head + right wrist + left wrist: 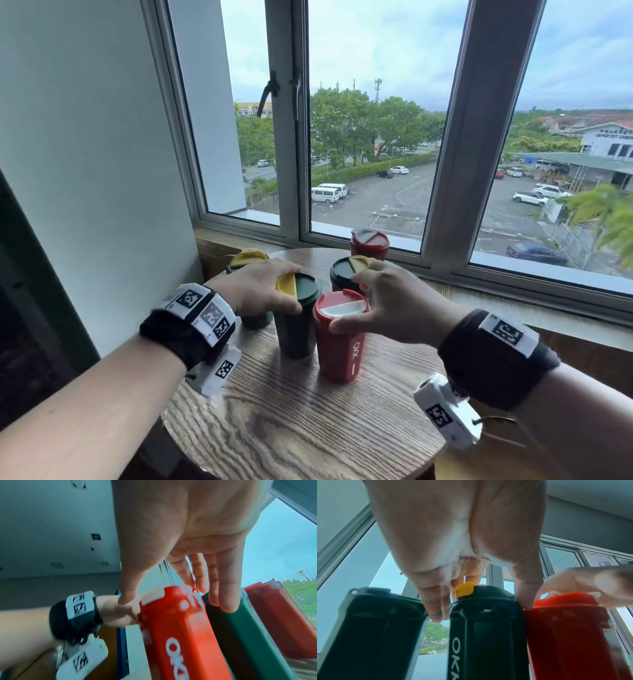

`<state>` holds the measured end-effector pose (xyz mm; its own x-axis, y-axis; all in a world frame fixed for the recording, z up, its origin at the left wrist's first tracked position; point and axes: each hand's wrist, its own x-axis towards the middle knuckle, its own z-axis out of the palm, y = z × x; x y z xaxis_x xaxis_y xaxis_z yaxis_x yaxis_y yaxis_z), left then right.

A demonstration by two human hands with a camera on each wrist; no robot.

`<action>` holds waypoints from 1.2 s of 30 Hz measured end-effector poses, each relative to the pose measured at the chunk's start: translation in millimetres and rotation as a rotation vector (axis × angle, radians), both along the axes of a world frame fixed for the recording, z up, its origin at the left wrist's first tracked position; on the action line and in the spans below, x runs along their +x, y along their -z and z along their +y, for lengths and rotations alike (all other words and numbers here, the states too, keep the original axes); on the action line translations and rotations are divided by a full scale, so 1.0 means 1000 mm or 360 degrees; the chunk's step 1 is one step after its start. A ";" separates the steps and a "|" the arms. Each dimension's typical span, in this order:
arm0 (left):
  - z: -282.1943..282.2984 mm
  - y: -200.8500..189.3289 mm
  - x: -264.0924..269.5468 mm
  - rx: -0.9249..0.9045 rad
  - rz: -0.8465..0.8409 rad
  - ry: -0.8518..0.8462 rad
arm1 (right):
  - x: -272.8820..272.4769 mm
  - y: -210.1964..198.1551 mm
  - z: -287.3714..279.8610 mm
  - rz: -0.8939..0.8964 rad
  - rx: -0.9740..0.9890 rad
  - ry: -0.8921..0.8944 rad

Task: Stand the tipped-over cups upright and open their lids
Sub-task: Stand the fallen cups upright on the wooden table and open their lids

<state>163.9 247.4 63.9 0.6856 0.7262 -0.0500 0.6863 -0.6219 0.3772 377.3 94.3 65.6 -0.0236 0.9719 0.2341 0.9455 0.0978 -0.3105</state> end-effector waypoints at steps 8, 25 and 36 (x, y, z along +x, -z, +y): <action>-0.004 -0.002 -0.008 0.0030 -0.0105 -0.0068 | 0.046 -0.033 0.062 -0.0236 0.0046 0.0189; -0.013 0.011 -0.003 0.0161 -0.0300 -0.0270 | 0.060 0.002 0.102 0.0814 -0.0392 0.0385; -0.012 0.013 0.009 0.0163 -0.0364 -0.0310 | 0.057 0.006 0.095 0.0827 -0.0370 0.0321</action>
<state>173.2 235.2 51.0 0.5183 0.8383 0.1694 0.7008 -0.5298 0.4777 434.2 189.3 59.1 0.2274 0.9723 -0.0533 0.6570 -0.1936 -0.7286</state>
